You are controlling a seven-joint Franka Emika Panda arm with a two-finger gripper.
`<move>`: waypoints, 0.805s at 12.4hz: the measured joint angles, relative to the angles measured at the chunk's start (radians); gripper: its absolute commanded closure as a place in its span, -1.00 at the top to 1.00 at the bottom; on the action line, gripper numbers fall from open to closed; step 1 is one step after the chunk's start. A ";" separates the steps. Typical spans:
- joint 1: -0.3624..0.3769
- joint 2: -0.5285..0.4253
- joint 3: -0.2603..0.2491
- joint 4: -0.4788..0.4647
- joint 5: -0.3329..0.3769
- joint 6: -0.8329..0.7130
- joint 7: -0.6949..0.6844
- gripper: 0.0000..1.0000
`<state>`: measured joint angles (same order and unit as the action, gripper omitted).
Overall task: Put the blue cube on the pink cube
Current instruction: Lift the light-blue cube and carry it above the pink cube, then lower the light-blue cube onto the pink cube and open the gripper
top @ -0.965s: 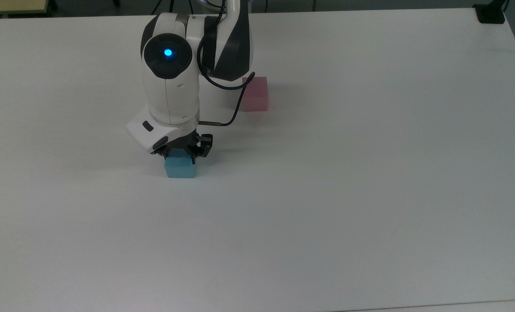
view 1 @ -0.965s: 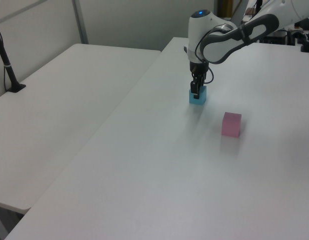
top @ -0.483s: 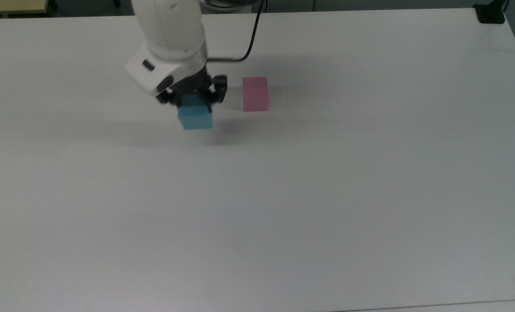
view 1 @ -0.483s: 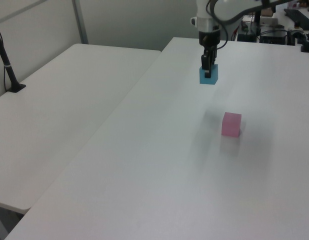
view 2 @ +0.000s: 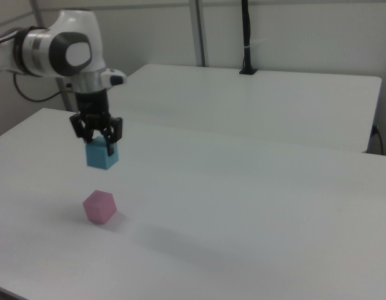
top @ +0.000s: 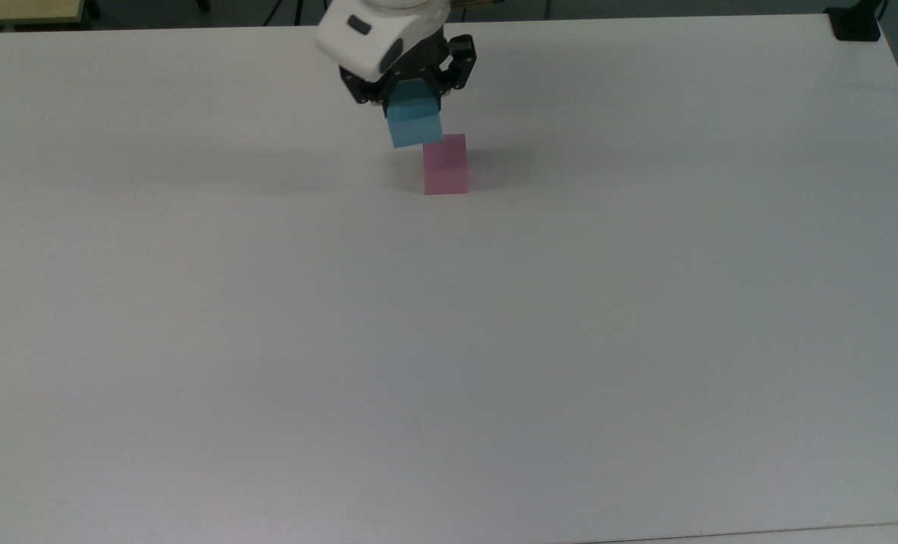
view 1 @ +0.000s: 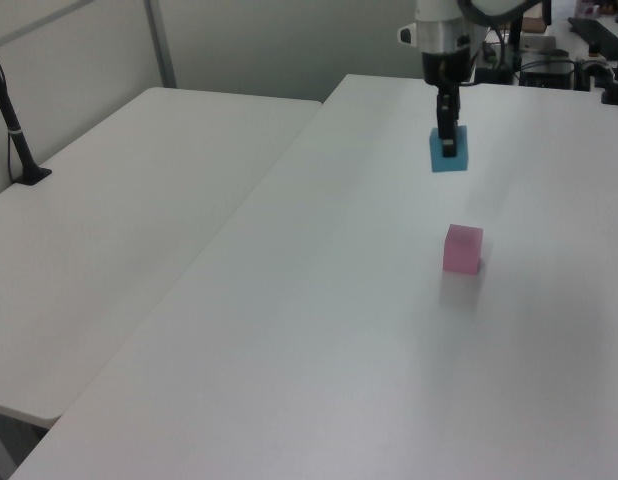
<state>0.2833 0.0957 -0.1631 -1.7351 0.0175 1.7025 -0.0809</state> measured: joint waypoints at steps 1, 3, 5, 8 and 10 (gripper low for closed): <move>0.030 -0.021 0.001 -0.050 -0.024 0.000 0.023 -0.83; 0.052 -0.047 0.034 -0.156 -0.048 0.067 0.058 -0.83; 0.052 -0.059 0.054 -0.234 -0.084 0.156 0.103 -0.83; 0.052 -0.040 0.058 -0.267 -0.100 0.228 0.139 -0.81; 0.051 -0.018 0.059 -0.286 -0.117 0.284 0.180 -0.66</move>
<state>0.3348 0.0779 -0.1043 -2.0215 -0.0997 1.9861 0.0988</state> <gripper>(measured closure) 0.432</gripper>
